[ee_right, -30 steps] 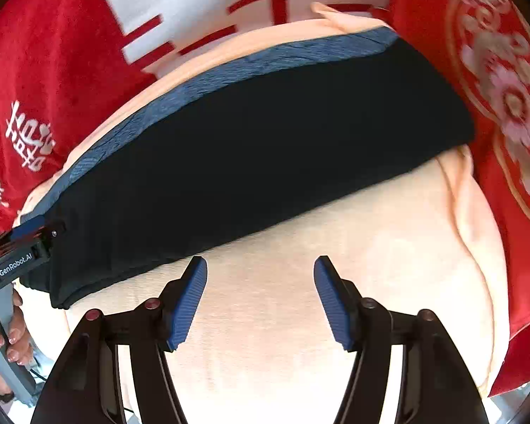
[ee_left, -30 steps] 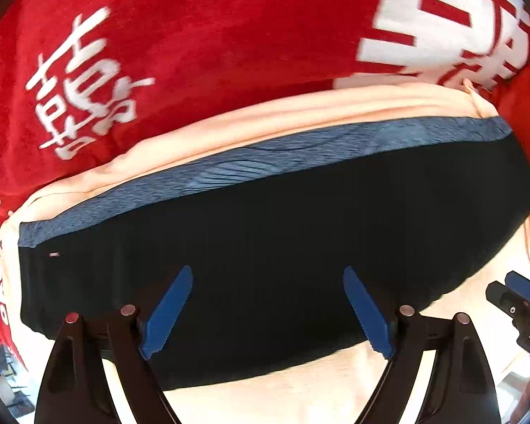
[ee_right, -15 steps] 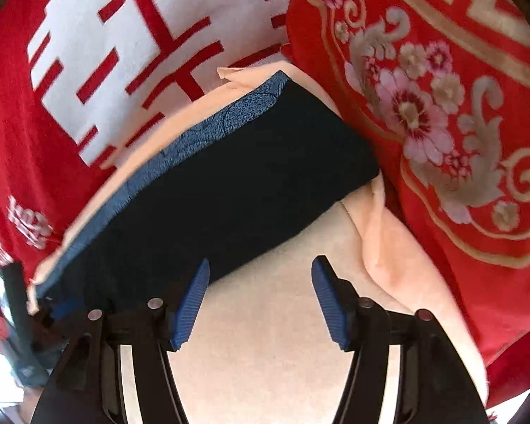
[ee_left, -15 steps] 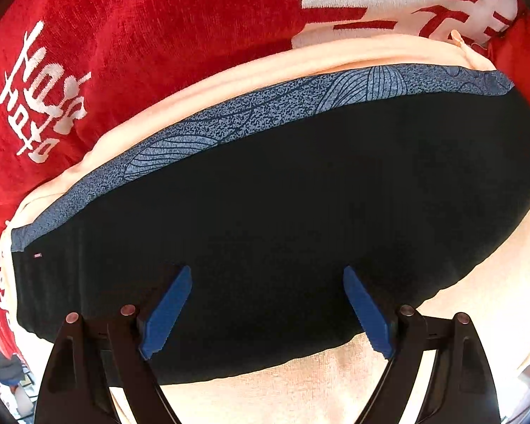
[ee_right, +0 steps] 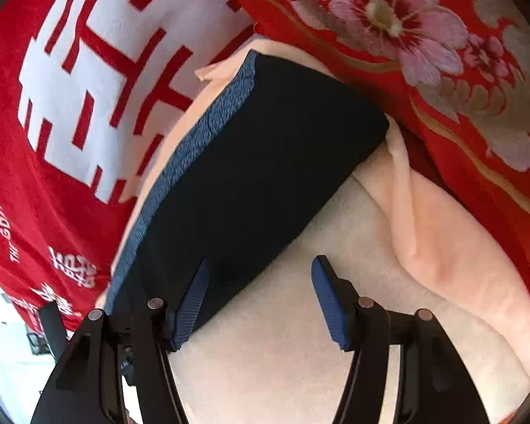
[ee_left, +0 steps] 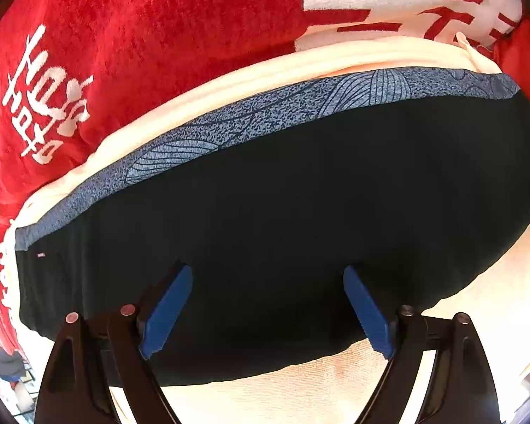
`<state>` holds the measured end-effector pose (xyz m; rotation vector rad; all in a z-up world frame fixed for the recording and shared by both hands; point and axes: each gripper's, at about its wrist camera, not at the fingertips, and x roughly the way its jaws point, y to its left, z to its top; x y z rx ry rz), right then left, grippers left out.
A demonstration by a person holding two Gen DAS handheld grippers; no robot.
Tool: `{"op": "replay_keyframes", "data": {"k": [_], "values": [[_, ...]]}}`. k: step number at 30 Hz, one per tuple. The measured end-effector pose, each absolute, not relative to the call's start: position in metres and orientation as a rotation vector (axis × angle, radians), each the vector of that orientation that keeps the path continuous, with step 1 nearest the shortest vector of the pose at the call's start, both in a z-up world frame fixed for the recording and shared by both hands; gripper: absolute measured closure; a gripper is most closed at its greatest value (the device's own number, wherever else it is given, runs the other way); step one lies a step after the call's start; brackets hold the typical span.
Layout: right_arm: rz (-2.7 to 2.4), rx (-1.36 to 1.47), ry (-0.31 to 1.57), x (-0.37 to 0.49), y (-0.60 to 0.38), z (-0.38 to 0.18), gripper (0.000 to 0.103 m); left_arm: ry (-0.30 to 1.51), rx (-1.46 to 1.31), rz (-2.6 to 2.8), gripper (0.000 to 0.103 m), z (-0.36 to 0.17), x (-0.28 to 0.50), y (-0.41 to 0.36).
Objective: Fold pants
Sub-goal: 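Grasp the folded trouser end with the right gripper while the left gripper holds the stripe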
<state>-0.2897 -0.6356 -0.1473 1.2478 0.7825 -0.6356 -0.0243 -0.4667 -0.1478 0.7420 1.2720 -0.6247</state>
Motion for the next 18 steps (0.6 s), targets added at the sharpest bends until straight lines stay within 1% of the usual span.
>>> {"op": "replay_keyframes", "data": {"k": [4, 7, 12, 13, 14, 15, 16, 18], "values": [[-0.621, 1.267, 0.698, -0.294, -0.637, -0.151, 0.039, 1.246, 0.736, -0.629, 0.014, -0.149, -0.024, -0.466], [-0.62, 1.273, 0.616, -0.291, -0.642, -0.153, 0.042, 1.231, 0.738, -0.632, 0.014, -0.151, -0.023, -0.466], [-0.595, 1.238, 0.556, -0.272, -0.65, -0.16, 0.041, 1.209, 0.751, -0.633, 0.015, -0.148, -0.023, -0.469], [-0.592, 1.245, 0.549, -0.27, -0.652, -0.161, 0.043, 1.199, 0.749, -0.632, 0.022, -0.143, -0.024, -0.471], [-0.592, 1.255, 0.548, -0.27, -0.653, -0.16, 0.046, 1.191, 0.738, -0.643, 0.028, -0.136, -0.026, -0.473], [-0.594, 1.266, 0.555, -0.27, -0.654, -0.159, 0.065, 1.191, 0.726, -0.66, 0.035, -0.13, -0.027, -0.476], [-0.606, 1.277, 0.59, -0.271, -0.656, -0.16, 0.08, 1.19, 0.705, -0.679, 0.035, -0.123, -0.029, -0.48], [-0.585, 1.299, 0.594, -0.274, -0.657, -0.159, 0.084, 1.171, 0.664, -0.718, 0.035, -0.109, -0.034, -0.491]]}}
